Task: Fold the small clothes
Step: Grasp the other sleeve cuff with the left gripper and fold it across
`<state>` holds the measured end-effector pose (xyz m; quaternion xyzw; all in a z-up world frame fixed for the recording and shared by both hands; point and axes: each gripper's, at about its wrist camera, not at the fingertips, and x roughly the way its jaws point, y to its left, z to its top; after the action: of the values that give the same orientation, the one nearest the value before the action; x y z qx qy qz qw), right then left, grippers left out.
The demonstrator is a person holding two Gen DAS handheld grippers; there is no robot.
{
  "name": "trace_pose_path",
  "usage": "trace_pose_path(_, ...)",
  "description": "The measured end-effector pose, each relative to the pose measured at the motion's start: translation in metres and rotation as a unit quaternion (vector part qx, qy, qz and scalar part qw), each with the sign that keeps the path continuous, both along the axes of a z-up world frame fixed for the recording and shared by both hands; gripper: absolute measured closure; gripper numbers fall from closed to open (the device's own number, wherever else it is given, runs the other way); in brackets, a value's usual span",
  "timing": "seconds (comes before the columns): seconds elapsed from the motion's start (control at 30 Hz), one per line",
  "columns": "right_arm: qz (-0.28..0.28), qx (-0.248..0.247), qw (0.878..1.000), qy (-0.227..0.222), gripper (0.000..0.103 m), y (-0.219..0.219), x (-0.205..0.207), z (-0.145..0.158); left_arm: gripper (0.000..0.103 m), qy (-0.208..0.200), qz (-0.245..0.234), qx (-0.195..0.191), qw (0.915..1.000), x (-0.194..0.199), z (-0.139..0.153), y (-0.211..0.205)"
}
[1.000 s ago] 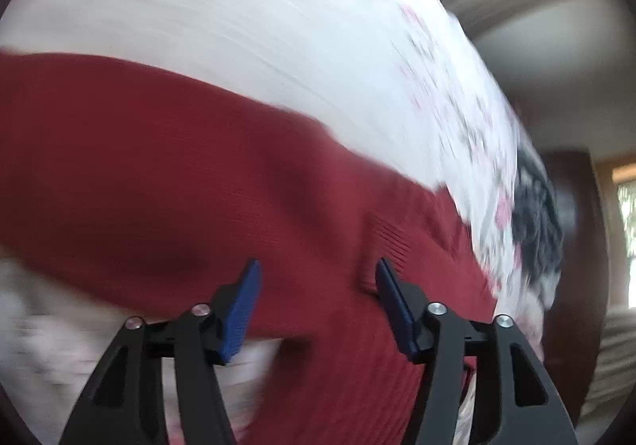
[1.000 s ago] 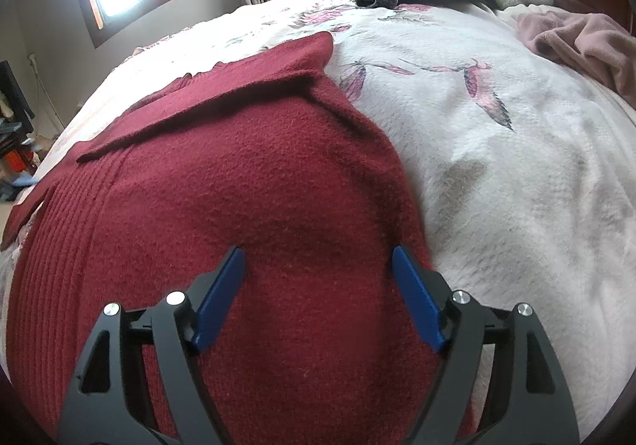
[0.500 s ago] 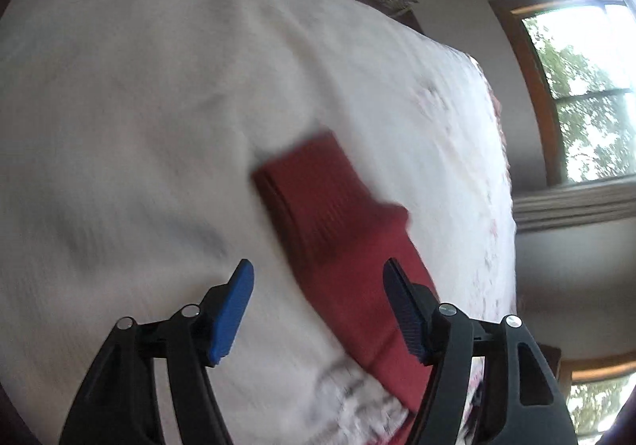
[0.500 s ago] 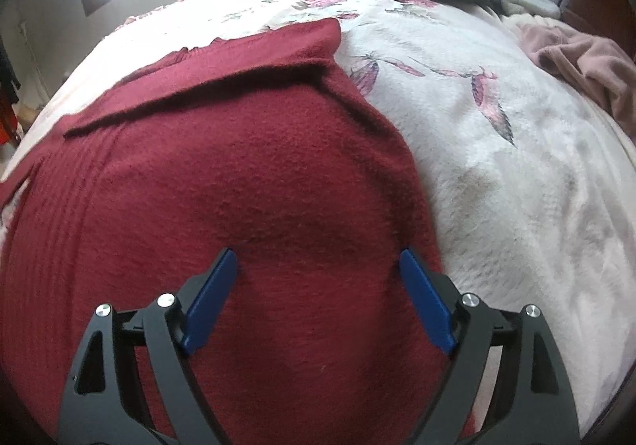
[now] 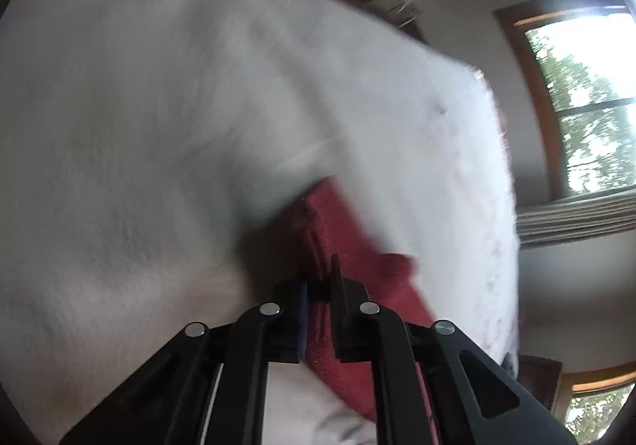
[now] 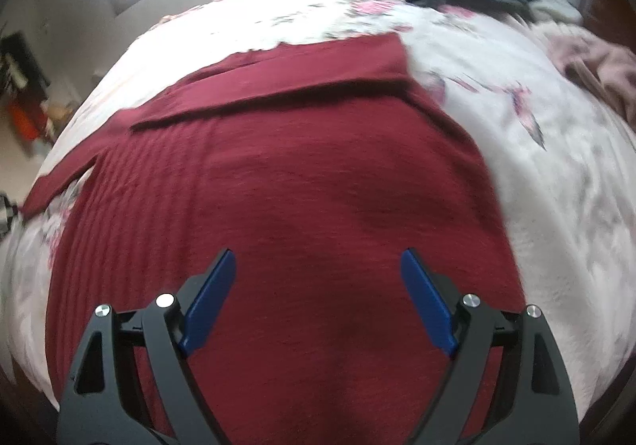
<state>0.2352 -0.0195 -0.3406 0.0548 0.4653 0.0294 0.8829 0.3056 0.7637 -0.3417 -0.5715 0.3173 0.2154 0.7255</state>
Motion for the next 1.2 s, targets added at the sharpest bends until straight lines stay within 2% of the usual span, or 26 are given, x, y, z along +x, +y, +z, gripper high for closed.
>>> trace_pose_path(0.13, 0.009, 0.000, 1.000, 0.008, 0.019, -0.001, -0.002, 0.004, 0.096, -0.080, -0.044, 0.040, 0.9951, 0.009, 0.078, -0.028)
trace_pose_path(0.2, 0.001, 0.008, 1.000, 0.006, 0.019, -0.005, -0.004, 0.008, 0.096, -0.106, -0.072, 0.070, 0.9893, 0.019, 0.114, -0.048)
trace_pose_path(0.27, -0.005, 0.015, 1.000, 0.008, 0.019, -0.009, -0.005, 0.010, 0.096, -0.135, -0.108, 0.103, 0.9796, 0.034, 0.156, -0.076)
trace_pose_path(0.37, -0.007, 0.024, 1.000, 0.011, 0.019, -0.013, -0.008, 0.014, 0.096, -0.161, -0.156, 0.139, 0.9646, 0.062, 0.199, -0.121)
trace_pose_path(0.53, -0.006, 0.033, 0.999, 0.000, 0.019, -0.025, -0.009, 0.031, 0.096, -0.174, -0.227, 0.177, 0.9416, 0.121, 0.235, -0.193)
trace_pose_path(0.6, -0.008, 0.040, 0.999, -0.002, 0.018, -0.032, -0.010, 0.035, 0.096, -0.171, -0.254, 0.188, 0.9331, 0.143, 0.238, -0.224)
trace_pose_path(0.73, -0.009, 0.047, 0.999, 0.001, 0.018, -0.044, -0.011, 0.036, 0.096, -0.155, -0.322, 0.220, 0.9078, 0.181, 0.234, -0.308)
trace_pose_path(0.87, -0.021, 0.059, 0.998, 0.009, 0.018, -0.058, -0.011, 0.031, 0.096, -0.137, -0.381, 0.229, 0.8852, 0.211, 0.209, -0.383)
trace_pose_path(0.93, -0.027, 0.068, 0.997, 0.015, 0.018, -0.065, -0.008, 0.027, 0.096, -0.123, -0.414, 0.235, 0.8708, 0.226, 0.187, -0.425)
trace_pose_path(1.0, -0.030, 0.070, 0.997, 0.021, 0.018, -0.068, -0.004, 0.023, 0.096, -0.111, -0.439, 0.227, 0.8621, 0.229, 0.169, -0.461)
trace_pose_path(1.13, -0.023, 0.069, 0.997, 0.023, 0.018, -0.070, 0.008, 0.021, 0.096, -0.075, -0.495, 0.240, 0.8316, 0.240, 0.114, -0.536)
trace_pose_path(1.2, -0.024, 0.084, 0.996, 0.029, 0.018, -0.073, 0.018, 0.021, 0.094, -0.054, -0.530, 0.235, 0.8132, 0.240, 0.083, -0.566)
